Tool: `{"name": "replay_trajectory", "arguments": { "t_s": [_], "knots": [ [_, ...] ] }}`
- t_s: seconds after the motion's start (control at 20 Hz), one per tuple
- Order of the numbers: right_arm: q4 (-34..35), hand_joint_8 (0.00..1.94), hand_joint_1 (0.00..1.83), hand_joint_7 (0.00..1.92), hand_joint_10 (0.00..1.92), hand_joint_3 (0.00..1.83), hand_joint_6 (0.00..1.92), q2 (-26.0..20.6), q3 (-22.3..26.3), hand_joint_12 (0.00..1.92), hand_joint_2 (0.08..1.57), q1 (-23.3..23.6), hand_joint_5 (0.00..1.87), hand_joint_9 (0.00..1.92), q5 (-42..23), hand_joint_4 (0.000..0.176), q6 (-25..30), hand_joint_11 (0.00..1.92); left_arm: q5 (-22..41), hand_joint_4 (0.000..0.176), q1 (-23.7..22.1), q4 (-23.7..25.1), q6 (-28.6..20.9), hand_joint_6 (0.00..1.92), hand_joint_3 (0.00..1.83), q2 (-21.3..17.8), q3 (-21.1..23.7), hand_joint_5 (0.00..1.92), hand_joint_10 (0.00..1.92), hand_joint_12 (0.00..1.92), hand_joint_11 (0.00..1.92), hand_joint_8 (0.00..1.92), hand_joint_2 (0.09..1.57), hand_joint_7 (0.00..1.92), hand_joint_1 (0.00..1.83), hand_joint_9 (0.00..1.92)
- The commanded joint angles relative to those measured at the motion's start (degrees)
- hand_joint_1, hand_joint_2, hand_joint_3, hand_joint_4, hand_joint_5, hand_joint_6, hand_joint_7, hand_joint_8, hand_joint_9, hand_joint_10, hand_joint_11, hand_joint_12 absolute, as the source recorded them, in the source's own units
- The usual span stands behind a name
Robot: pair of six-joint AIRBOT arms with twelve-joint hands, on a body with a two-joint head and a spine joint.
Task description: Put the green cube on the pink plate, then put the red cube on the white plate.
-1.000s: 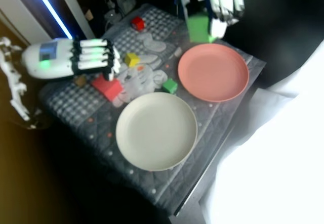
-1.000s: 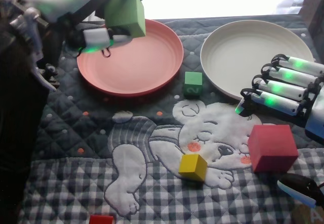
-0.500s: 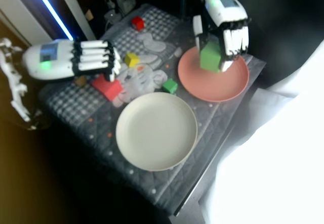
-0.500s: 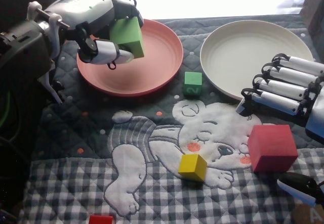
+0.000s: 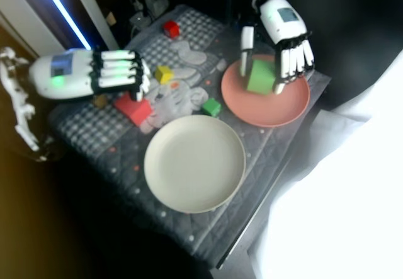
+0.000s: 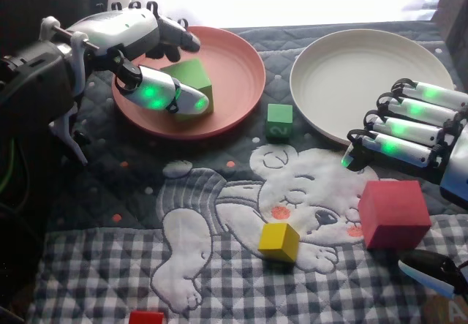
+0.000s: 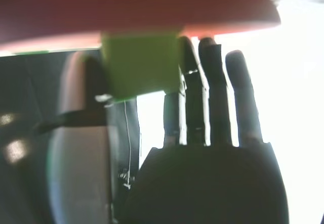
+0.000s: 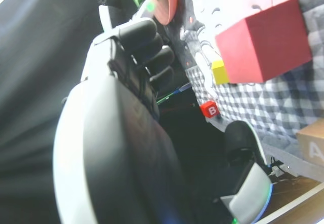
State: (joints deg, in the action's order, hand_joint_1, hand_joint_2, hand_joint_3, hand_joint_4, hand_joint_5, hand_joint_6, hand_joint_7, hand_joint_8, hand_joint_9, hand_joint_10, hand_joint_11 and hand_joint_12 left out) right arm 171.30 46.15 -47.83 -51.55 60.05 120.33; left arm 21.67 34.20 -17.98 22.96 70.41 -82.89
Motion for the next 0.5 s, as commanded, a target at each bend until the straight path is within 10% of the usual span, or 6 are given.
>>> {"name": "replay_trajectory", "arguments": {
  "t_s": [0.0,0.15,0.3,0.45],
  "knots": [
    [1.1,1.17,0.70,0.15,1.37,0.87,1.12,-0.2,-0.2,1.77,0.53,0.4,0.04,0.05,6.8,0.000,0.3,0.00,8.2,0.145,0.1,-0.1,-0.2,0.00,0.00,-0.6,0.7,0.17,1.57,1.92,0.00,1.08,0.79,0.09,0.63,0.01],
    [1.1,1.12,0.73,0.13,1.30,0.85,1.05,-0.2,-0.6,1.69,0.54,0.9,0.00,0.02,6.8,0.000,0.3,0.00,14.8,0.146,1.7,-0.5,-0.2,0.00,0.00,-3.7,5.2,0.02,1.45,1.92,0.00,0.92,0.76,0.11,0.57,0.00],
    [1.1,0.97,0.72,0.10,1.16,0.82,0.96,0.2,-1.8,1.60,0.54,2.0,0.00,0.02,6.8,0.000,0.3,0.00,26.6,0.110,5.1,0.2,-0.2,0.00,0.01,-8.9,13.0,0.00,1.66,1.92,0.00,1.24,0.88,0.00,0.48,0.00],
    [1.1,0.89,0.82,0.08,1.06,0.84,0.94,1.3,-2.5,1.49,0.46,2.4,0.00,0.00,5.2,0.000,0.3,0.00,36.6,0.115,8.1,2.8,-0.2,0.00,0.00,-13.1,19.4,0.00,1.81,1.92,0.14,1.32,0.88,0.00,0.47,0.04]
  ]
}}
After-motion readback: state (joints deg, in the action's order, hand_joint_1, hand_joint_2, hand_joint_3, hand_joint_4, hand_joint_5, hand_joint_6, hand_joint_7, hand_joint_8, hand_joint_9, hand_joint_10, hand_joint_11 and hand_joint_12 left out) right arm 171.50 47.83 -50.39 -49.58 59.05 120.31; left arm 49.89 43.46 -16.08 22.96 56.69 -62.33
